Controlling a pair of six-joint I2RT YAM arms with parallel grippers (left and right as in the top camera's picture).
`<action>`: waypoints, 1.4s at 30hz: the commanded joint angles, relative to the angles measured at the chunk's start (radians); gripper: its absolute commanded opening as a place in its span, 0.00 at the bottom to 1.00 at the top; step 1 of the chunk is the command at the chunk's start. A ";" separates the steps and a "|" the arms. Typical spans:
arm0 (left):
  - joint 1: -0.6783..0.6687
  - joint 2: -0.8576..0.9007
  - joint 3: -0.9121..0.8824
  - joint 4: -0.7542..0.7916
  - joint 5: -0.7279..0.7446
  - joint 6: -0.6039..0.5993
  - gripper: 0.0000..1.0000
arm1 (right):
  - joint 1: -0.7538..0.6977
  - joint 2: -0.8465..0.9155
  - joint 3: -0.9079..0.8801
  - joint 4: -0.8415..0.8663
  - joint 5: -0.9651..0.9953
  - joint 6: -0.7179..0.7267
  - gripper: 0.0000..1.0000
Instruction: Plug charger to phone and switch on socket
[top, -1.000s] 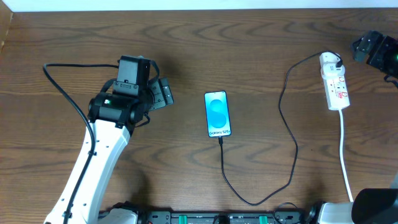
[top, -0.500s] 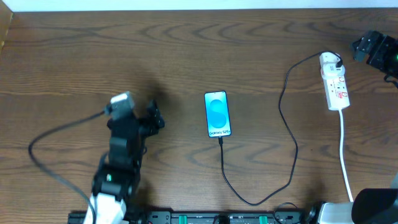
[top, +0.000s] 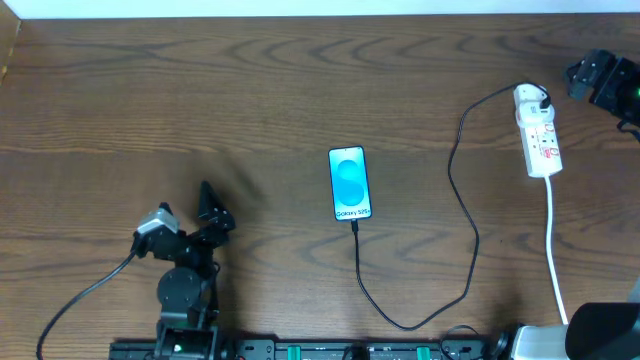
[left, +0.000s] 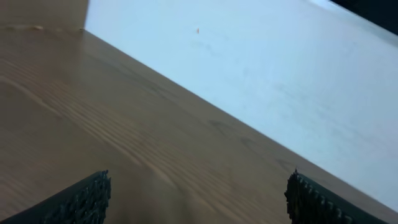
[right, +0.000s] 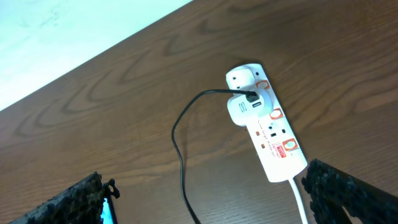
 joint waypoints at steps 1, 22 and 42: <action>0.029 -0.089 -0.016 -0.109 0.019 0.032 0.90 | 0.004 -0.005 0.009 0.000 -0.005 0.011 0.99; 0.087 -0.234 -0.016 -0.322 0.261 0.455 0.90 | 0.004 -0.005 0.009 0.000 -0.005 0.011 0.99; 0.087 -0.232 -0.016 -0.320 0.260 0.454 0.90 | 0.004 -0.005 0.009 0.000 -0.005 0.011 0.99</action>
